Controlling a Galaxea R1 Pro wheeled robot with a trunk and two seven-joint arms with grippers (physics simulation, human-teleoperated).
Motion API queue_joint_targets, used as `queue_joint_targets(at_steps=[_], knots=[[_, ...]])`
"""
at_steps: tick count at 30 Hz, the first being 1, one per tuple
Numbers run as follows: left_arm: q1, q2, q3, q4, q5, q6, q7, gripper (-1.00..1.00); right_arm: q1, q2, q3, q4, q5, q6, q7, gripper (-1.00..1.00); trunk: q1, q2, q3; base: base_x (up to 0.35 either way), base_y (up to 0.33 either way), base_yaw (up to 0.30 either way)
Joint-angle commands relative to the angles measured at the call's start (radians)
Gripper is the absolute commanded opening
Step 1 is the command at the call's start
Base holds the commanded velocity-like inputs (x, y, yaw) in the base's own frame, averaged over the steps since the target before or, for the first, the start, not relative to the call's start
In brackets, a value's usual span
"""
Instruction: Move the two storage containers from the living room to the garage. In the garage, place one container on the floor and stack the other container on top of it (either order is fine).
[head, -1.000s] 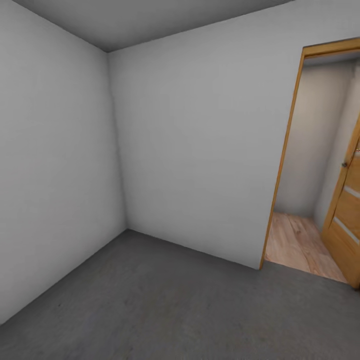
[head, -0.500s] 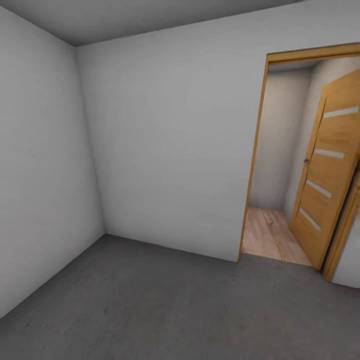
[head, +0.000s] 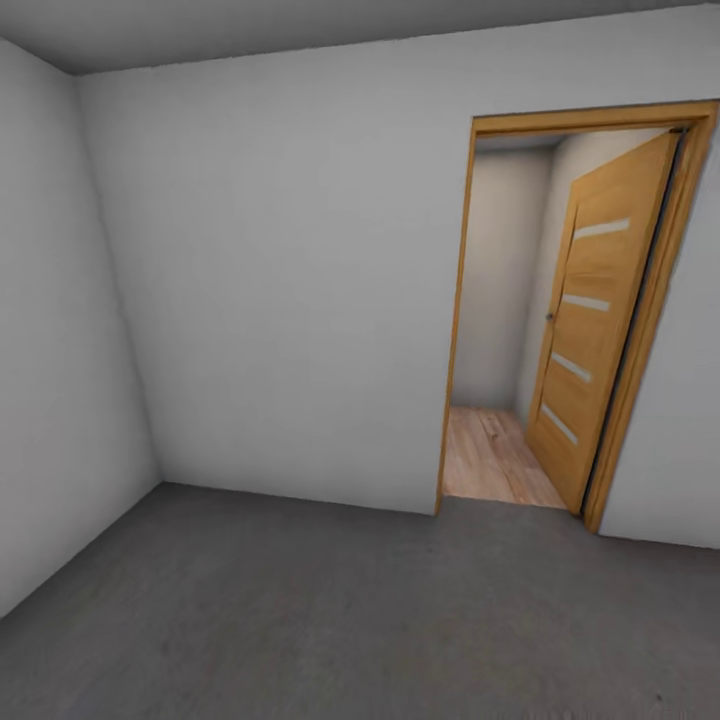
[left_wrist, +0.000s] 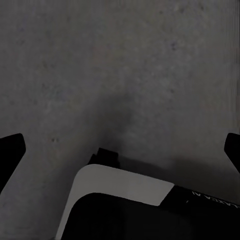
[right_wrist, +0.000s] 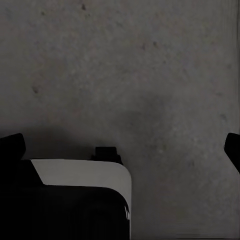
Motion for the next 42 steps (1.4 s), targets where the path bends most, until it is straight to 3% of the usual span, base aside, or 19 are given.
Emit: queue_joint_targets(at_steps=[1, 42], knots=[[0.000, 0.000, 0.006, 0.000, 0.001, -0.003, 0.000, 1.00, -0.002, 0.001, 0.008, 0.003, -0.004, -0.005, -0.003, 1.00, 0.000, -0.001, -0.001, 0.000, 0.000, -0.287], [0.000, 0.001, 0.006, 0.000, 0.004, -0.002, 0.001, 1.00, -0.002, 0.001, 0.010, 0.003, 0.005, -0.006, 0.004, 1.00, 0.000, -0.001, -0.001, 0.000, 0.000, -0.287]])
